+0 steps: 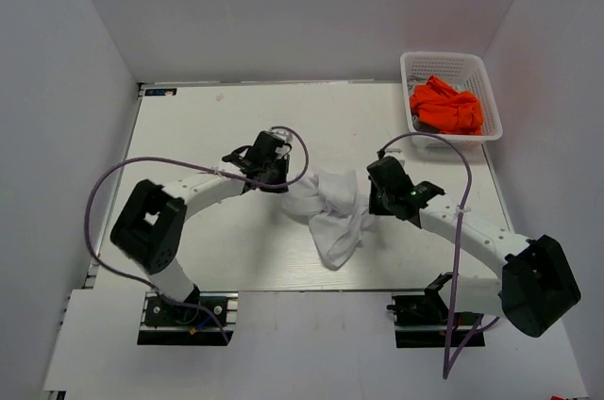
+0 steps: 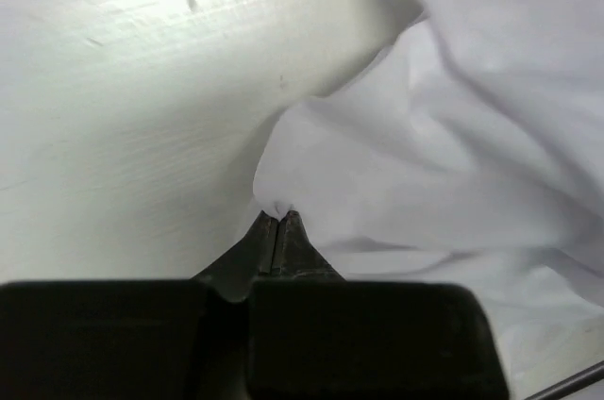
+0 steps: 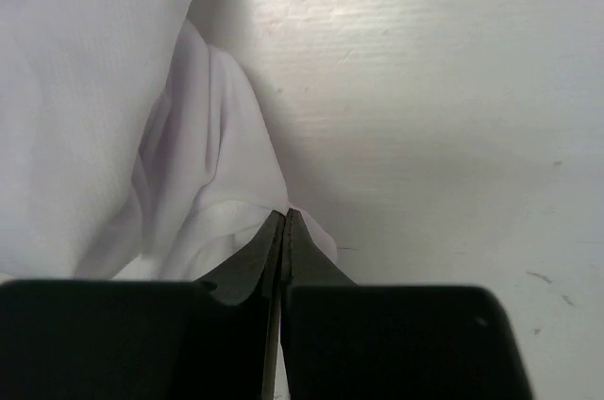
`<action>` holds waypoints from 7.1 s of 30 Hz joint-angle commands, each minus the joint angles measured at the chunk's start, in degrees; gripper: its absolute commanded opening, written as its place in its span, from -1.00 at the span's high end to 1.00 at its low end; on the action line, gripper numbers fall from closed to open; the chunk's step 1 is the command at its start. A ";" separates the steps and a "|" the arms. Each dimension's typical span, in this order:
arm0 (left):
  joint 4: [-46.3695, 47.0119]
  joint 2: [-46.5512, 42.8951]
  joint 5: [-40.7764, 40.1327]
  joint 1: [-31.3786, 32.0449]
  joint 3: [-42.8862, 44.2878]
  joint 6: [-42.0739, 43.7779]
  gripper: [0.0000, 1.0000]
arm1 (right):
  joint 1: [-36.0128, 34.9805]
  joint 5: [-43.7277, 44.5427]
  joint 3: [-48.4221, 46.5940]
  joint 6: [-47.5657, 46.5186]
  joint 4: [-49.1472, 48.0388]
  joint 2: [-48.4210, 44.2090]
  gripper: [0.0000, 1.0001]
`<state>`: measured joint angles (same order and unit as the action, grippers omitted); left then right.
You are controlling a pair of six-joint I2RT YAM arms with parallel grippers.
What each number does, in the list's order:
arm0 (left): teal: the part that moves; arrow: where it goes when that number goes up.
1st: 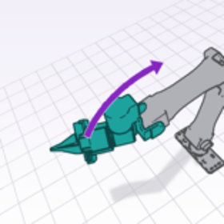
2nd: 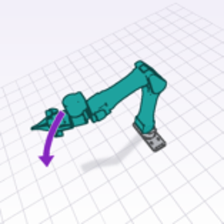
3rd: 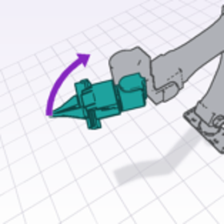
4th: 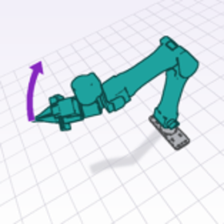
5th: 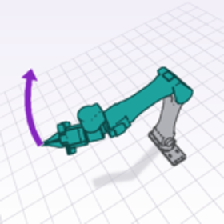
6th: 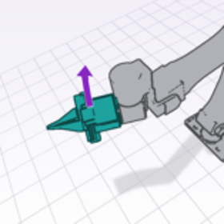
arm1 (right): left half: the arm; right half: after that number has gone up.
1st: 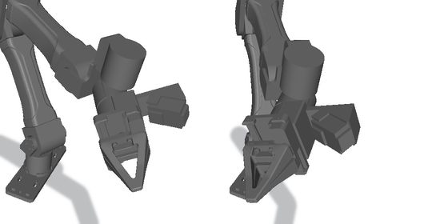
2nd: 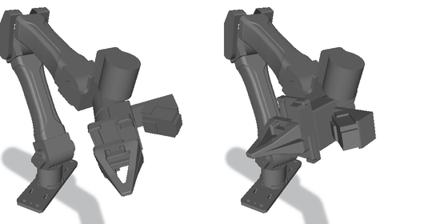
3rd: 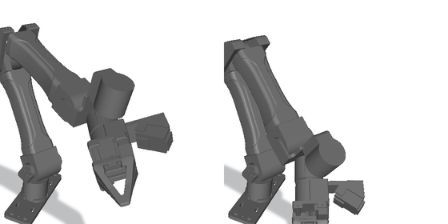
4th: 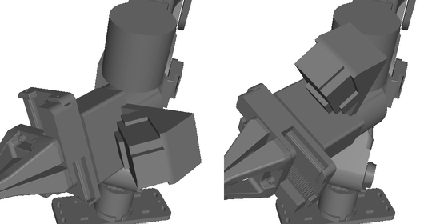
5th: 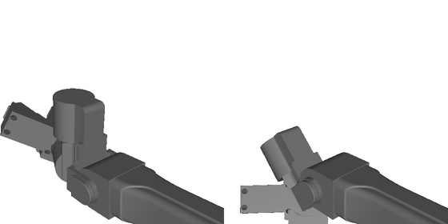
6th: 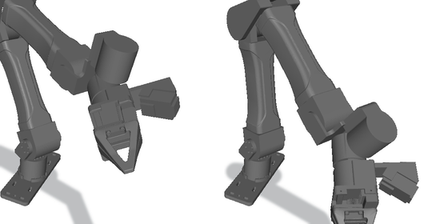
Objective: Fold and stack the t-shirts
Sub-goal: Flatten out the tshirt
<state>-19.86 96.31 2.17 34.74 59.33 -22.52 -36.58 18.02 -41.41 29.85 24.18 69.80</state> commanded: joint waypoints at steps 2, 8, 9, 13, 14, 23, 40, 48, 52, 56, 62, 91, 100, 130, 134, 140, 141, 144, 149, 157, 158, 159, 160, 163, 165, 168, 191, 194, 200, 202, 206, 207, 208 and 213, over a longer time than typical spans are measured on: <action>0.09 -12.28 -11.82 -0.38 6.14 -2.09 1.00 | 2.30 11.74 -8.68 0.65 2.27 -0.37 1.00; -2.11 -20.45 -22.28 -0.90 12.73 -2.09 1.00 | 5.02 20.99 -17.72 -1.72 2.27 -4.40 1.00; -2.12 -21.42 -23.17 -0.90 13.61 -1.13 1.00 | 5.29 21.96 -19.92 -3.81 2.10 -5.28 1.00; -0.97 -25.99 -26.69 -0.90 18.44 1.34 1.00 | 5.73 26.88 -25.64 -7.61 0.16 -8.01 1.00; -0.28 -27.13 -28.52 -0.90 18.45 2.39 1.00 | 5.90 29.15 -28.44 -8.48 -0.62 -9.41 1.00; 1.75 -43.99 -37.33 -0.38 21.35 6.18 1.00 | 5.82 27.07 -38.21 -18.50 -6.52 -16.80 1.00; -8.60 -22.87 -50.51 -3.01 14.15 -5.12 0.85 | 9.76 15.06 -40.58 -15.87 -8.98 12.40 1.00; -21.36 -2.27 -38.83 -8.29 20.29 -12.01 -0.98 | 14.52 -2.18 -56.14 -15.26 1.47 35.67 -0.48; -19.19 -4.90 -37.34 -9.60 16.97 -12.02 -0.98 | 13.99 -4.66 -49.49 -14.47 0.69 31.03 -0.80; -14.69 -7.02 -32.52 -12.06 11.52 -10.79 -0.98 | 13.64 -8.96 -35.52 -11.39 -1.51 23.11 -0.80; -8.19 -3.86 -22.51 -18.39 9.58 -7.80 -0.98 | 10.92 -14.50 -17.49 -9.89 1.55 11.95 -0.80; -0.54 9.60 -11.14 -22.96 7.30 -6.74 1.00 | -22.05 -0.72 0.09 -6.83 1.40 15.89 -0.04; 1.22 -2.43 -17.37 -22.17 5.53 -6.22 1.00 | -19.94 21.83 -12.46 -0.84 2.98 7.56 1.00; -9.41 -58.70 -34.43 -22.17 17.31 -5.78 1.00 | -12.03 45.43 -58.35 -44.34 -16.96 -8.81 1.00; -9.33 -53.18 -31.10 -22.17 15.65 -6.30 1.00 | -11.76 48.42 -55.37 -49.97 -23.57 -5.38 1.00; -10.20 -40.43 -29.25 -22.96 8.01 -12.69 1.00 | -5.98 47.29 -46.49 -50.35 -33.59 4.54 1.00; -9.59 -38.24 -29.25 -22.96 4.86 -14.03 1.00 | -5.00 46.59 -44.66 -49.28 -33.50 7.51 1.00; -8.27 -28.14 -27.85 -23.49 0.79 -16.76 1.00 | -0.17 39.92 -46.64 -41.64 -25.72 19.69 1.00; -13.79 -13.28 -27.84 -24.81 5.51 -18.08 0.12 | 6.07 22.62 -61.84 -31.26 -10.67 37.31 1.00; -13.20 -13.51 -28.01 -27.01 3.25 -18.70 -1.00 | 5.99 13.39 -68.22 -25.29 1.21 45.79 -0.81; -12.49 -13.52 -27.14 -27.01 2.46 -18.18 -1.00 | 5.90 11.96 -65.06 -23.62 2.52 44.91 -0.81; -12.49 -13.52 -26.27 -27.53 2.46 -18.17 -1.00 | 5.90 10.38 -63.11 -21.87 2.79 40.89 -0.81; -11.53 -14.04 -25.65 -27.53 1.85 -16.95 -1.00 | 5.64 4.19 -58.66 -19.93 2.80 39.46 -0.81; -8.10 -13.44 -22.05 -27.53 0.70 -14.14 -1.00 | 5.11 -8.42 -46.86 -15.45 1.13 31.46 -0.81; -5.11 -11.78 -18.10 -27.53 0.70 -13.60 -1.00 | 4.76 -16.03 -35.17 -12.37 -2.19 26.10 -0.81; -2.91 -9.40 -14.31 -27.53 0.17 -11.94 -1.00 | 4.23 -22.73 -25.14 -9.47 -4.40 22.31 -0.81; 4.92 -0.15 6.86 -24.55 -6.94 -10.18 -1.00 | 17.32 -20.65 -32.15 -8.91 -5.97 40.41 -0.81; 3.17 -7.86 4.01 -24.02 -8.79 -10.87 -1.00 | 18.73 -21.27 -36.27 -12.16 -5.47 40.07 -0.81; -3.07 -12.64 -15.32 -26.30 -9.60 -14.74 -1.00 | 16.28 -22.59 -33.50 -17.63 -6.51 31.91 -0.81; -4.31 -10.80 -15.36 -27.09 -7.05 -15.27 -1.00 | 14.88 -22.24 -30.59 -17.46 -6.34 28.74 -0.81; -4.31 -5.53 -12.82 -30.07 -5.01 -17.46 -1.00 | 12.41 -21.19 -24.00 -16.75 -3.20 23.12 -0.81; -3.70 -4.48 -12.03 -30.08 -4.23 -17.47 -1.00 | 11.54 -20.23 -22.59 -16.92 -2.83 22.49 -0.81; -3.70 -2.64 -11.32 -30.87 -3.70 -17.47 -1.00 | 11.18 -19.78 -21.71 -17.10 -2.39 22.05 -0.81; -2.39 0.71 -10.08 -32.81 -1.50 -19.58 -1.00 | 7.93 -16.35 -17.23 -17.19 0.86 19.24 -0.81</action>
<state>-22.41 96.57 -9.02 2.90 55.86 -40.21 -27.40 -0.91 -61.21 13.41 22.20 90.94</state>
